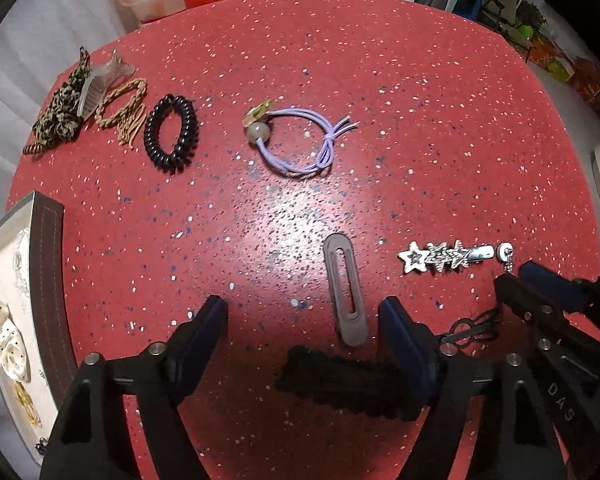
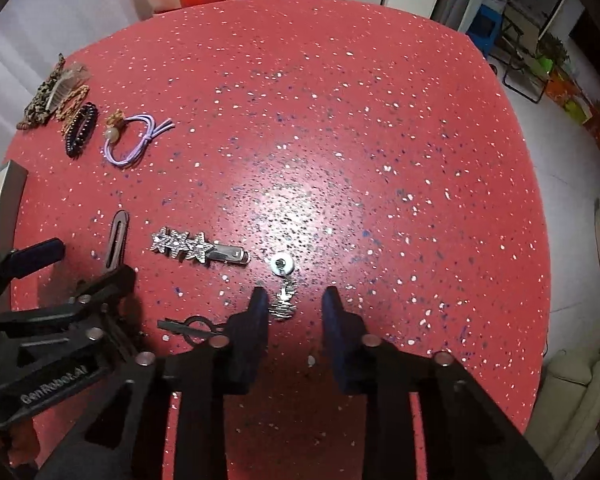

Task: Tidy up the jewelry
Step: 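Grasp the grey snap clip with left gripper while right gripper grasps the silver keychain, then carry the snap clip with left gripper while right gripper carries the keychain to the tray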

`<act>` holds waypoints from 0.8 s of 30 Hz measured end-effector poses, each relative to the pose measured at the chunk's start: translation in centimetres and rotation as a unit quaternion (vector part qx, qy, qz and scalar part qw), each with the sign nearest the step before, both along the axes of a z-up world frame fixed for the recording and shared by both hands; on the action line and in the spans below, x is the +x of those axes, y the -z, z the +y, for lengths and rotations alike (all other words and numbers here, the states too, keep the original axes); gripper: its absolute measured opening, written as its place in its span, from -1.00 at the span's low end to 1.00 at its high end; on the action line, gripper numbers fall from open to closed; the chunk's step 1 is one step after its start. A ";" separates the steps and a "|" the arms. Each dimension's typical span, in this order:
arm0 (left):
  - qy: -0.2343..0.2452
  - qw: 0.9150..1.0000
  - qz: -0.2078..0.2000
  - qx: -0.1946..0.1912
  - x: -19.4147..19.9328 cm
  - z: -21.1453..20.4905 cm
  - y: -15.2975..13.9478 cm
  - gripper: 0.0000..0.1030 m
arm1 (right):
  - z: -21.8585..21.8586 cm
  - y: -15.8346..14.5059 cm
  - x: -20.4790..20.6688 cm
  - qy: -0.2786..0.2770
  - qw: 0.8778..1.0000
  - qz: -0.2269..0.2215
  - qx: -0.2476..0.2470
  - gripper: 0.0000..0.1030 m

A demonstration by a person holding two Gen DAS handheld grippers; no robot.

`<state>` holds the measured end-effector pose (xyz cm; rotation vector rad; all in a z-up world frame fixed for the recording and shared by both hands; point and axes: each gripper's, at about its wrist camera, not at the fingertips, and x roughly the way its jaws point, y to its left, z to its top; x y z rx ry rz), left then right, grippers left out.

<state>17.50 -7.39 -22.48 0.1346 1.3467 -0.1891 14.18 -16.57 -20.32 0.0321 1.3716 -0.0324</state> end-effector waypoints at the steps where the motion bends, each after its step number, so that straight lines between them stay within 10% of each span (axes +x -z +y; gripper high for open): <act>1: 0.002 1.000 -0.001 -0.001 0.0 -0.1 -0.1 0.40 | 0.3 0.0 0.1 -0.004 1.000 -0.001 -0.002 -0.66; 9: 0.021 1.000 -0.003 -0.004 0.5 -2.0 -0.6 -0.69 | -1.7 -0.3 -0.1 0.009 0.999 0.006 0.030 -0.76; 24: -0.003 0.998 -0.007 -0.064 -1.5 2.6 -5.6 -0.69 | -5.5 -3.6 -2.3 0.050 0.994 0.007 0.092 -0.76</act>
